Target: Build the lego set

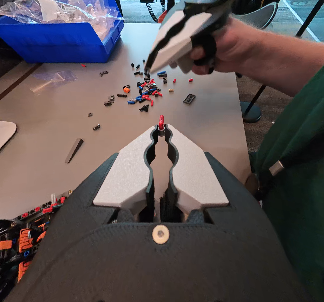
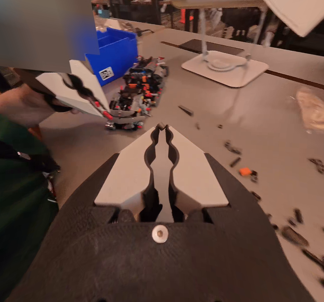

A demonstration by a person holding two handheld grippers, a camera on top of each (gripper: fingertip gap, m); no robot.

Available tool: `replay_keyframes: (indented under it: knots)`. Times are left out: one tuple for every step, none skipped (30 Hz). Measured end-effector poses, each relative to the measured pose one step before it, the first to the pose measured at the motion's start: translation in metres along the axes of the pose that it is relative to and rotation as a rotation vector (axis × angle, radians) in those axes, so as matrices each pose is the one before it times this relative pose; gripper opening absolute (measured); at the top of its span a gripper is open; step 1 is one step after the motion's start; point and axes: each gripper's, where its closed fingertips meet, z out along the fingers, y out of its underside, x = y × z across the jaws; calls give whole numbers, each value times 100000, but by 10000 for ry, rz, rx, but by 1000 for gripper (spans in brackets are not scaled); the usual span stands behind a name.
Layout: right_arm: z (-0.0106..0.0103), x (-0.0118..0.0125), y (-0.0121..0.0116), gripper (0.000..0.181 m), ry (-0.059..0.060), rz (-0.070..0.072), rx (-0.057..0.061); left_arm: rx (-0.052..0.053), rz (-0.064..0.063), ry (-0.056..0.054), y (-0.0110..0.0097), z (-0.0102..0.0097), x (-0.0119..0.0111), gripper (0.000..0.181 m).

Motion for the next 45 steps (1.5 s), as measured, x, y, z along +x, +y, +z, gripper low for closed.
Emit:
replay_keyframes:
  knots:
    - [785,-1302,-69,6,-332,-185,-55,83,-4,-45,-211,65,7,4]
    - [736,-1117,76,6,-303,-149,-128,69,-17,-30,-177,27,14,4]
    - [603,-910,36,6,-222,-178,-82,62,-7,-32,-152,-11,-11,4]
    - [462,-689,-13,6,-150,-156,-31,72,1,-34,-149,-44,-29,4]
    - [345,-582,-27,6,-159,-71,-15,35,-21,-18,-91,-52,-42,4]
    - [260,-413,6,6,-126,-30,-33,33,-19,-36,-74,-58,-88,4]
    - [161,-286,65,6,-87,-50,-68,33,-13,-25,-73,-63,-70,4]
    - [101,-209,28,6,-55,-61,-31,27,-10,-1,-73,-48,-48,4]
    - [95,-239,-24,6,-85,-35,-5,19,-7,2,-66,-21,-22,4]
    - [119,-173,-25,6,-45,-5,4,7,15,-15,-54,5,-21,4]
    - [144,-96,32,6,-19,13,-21,15,27,8,-49,24,9,4]
    - [93,-60,7,6,-15,2,15,-18,5,30,-13,52,58,4]
    - [37,-18,-45,6,-25,38,61,-21,26,-3,6,66,16,4]
    - [-6,-26,-122,6,-43,53,101,-37,36,-9,35,60,16,4]
    - [-2,24,-72,6,-19,60,62,-29,20,21,30,51,57,4]
    - [4,5,1,6,-21,24,11,-1,2,-1,-20,23,7,4]
    - [20,-12,22,6,-16,3,-8,9,2,0,-31,-2,-3,4]
    - [1,-28,-3,6,-14,15,11,-12,3,20,-6,-3,23,4]
    - [-20,-16,8,6,-11,3,8,-24,13,-18,7,-4,-32,4]
    - [-41,6,-36,6,-13,24,38,-47,47,-39,43,11,-38,4]
    - [-54,11,-66,6,-26,60,52,-44,44,-15,26,41,8,4]
    - [-16,11,-23,6,-9,25,19,-23,31,-22,-16,34,8,4]
    - [15,14,43,6,35,-35,-25,-43,31,-29,7,32,-17,4]
    - [-1,39,-5,6,54,-36,-7,-28,12,-19,10,22,-36,4]
    - [-5,9,3,6,38,-27,-13,-5,-15,4,-28,8,-17,4]
    - [-10,15,-21,6,29,-24,-2,-19,2,3,-8,17,-5,4]
    - [-8,13,-4,6,50,-50,-12,-36,49,-34,7,11,-19,4]
    - [12,47,25,6,105,-106,-45,-51,75,-67,15,40,-39,4]
    - [25,74,28,6,179,-175,-74,-38,64,-78,20,44,-42,4]
    - [2,52,-24,6,207,-190,-62,15,45,-87,-43,7,-50,4]
    - [-19,29,-46,5,161,-146,-56,-23,45,-59,-5,7,15,4]
    - [-34,5,-8,5,121,-129,-62,-17,21,-52,-18,4,12,4]
    - [-25,11,-33,5,136,-80,-46,6,-75,-47,-34,15,-24,4]
    - [-12,45,-32,5,208,-156,-48,1,-40,-44,-20,11,-8,4]
    - [-10,5,49,5,201,-207,-112,-154,118,-69,156,56,19,4]
    - [43,21,146,5,184,-195,-178,-200,201,-142,184,89,-12,4]
    - [61,52,159,5,203,-165,-167,-147,90,-105,106,105,12,4]
    - [31,46,99,5,182,-145,-96,-58,-5,-38,53,61,3,4]
    - [44,-17,137,5,154,-153,-127,-68,-56,-6,117,72,8,4]
    - [54,13,125,5,164,-94,-129,-51,-5,-51,127,71,7,4]
    - [37,-4,88,5,146,-83,-80,-46,-6,-55,108,63,37,4]
    - [51,-26,132,5,133,-92,-91,-74,-8,-44,140,79,47,4]
    - [37,-20,140,5,128,-66,-91,-134,49,-64,206,93,21,4]
    - [53,-34,131,5,118,-73,-83,-178,42,-68,245,115,20,4]
    - [94,-94,216,5,60,-78,-129,-182,-13,-5,259,155,73,4]
